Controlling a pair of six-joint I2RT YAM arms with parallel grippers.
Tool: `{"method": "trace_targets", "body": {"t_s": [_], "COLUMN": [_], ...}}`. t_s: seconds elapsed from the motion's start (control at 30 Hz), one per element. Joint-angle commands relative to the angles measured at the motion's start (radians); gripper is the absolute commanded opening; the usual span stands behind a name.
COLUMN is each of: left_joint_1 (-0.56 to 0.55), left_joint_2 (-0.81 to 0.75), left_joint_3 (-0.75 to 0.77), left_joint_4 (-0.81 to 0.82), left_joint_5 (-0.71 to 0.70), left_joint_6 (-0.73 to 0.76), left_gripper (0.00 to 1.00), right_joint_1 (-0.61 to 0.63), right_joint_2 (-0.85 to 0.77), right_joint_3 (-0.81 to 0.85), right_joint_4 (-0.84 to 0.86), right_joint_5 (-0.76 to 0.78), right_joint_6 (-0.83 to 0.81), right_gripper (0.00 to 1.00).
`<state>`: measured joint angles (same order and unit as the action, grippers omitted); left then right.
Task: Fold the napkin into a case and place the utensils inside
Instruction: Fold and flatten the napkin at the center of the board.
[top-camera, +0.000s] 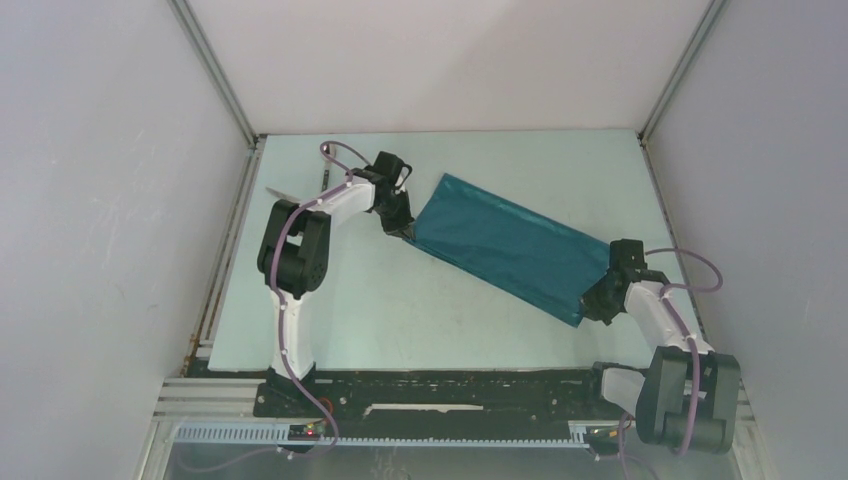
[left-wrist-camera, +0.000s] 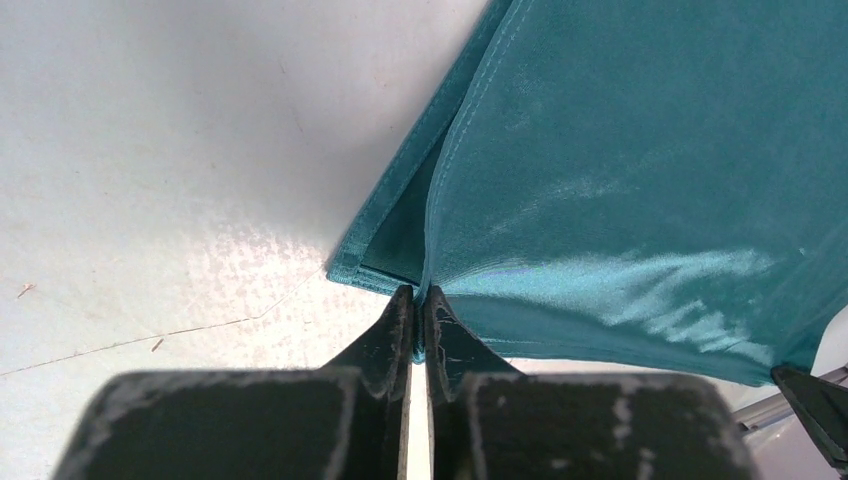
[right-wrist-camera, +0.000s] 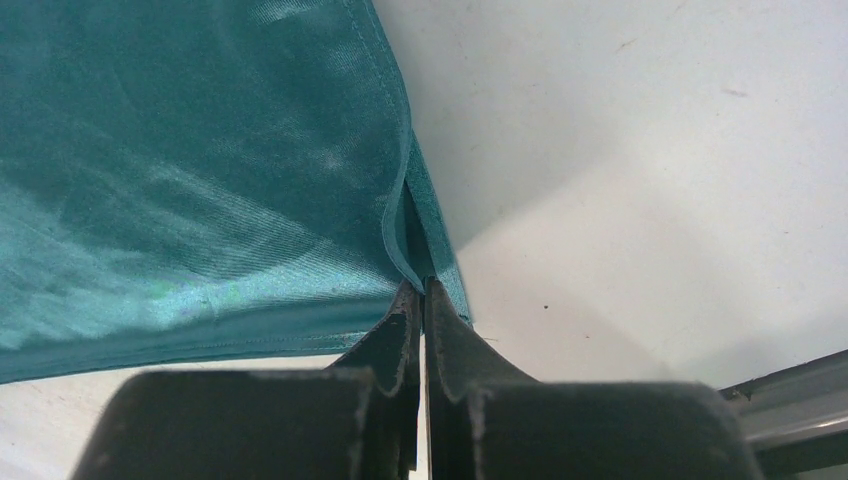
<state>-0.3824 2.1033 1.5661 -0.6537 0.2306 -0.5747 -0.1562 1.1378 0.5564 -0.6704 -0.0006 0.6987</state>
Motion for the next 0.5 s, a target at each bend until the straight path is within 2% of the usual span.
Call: {"method": "trace_targets", "body": {"t_s": [0.0,0.47], "left_joint_1": [-0.003,0.004], "left_joint_2": [0.001,0.033], "left_joint_3": [0.008,0.117], "left_joint_4": [-0.009,-0.020], "left_joint_5": [-0.026,-0.031], "left_joint_6": [0.024,0.023], "left_gripper": [0.07,0.06], "right_joint_1": [0.004,-0.008], "right_joint_2": [0.003,0.009], "right_joint_3": [-0.011,-0.024], "right_joint_4": [0.001,0.032], "right_joint_5": [0.024,0.014], "right_joint_6": [0.022,0.025], "right_gripper": [0.00,0.00]}}
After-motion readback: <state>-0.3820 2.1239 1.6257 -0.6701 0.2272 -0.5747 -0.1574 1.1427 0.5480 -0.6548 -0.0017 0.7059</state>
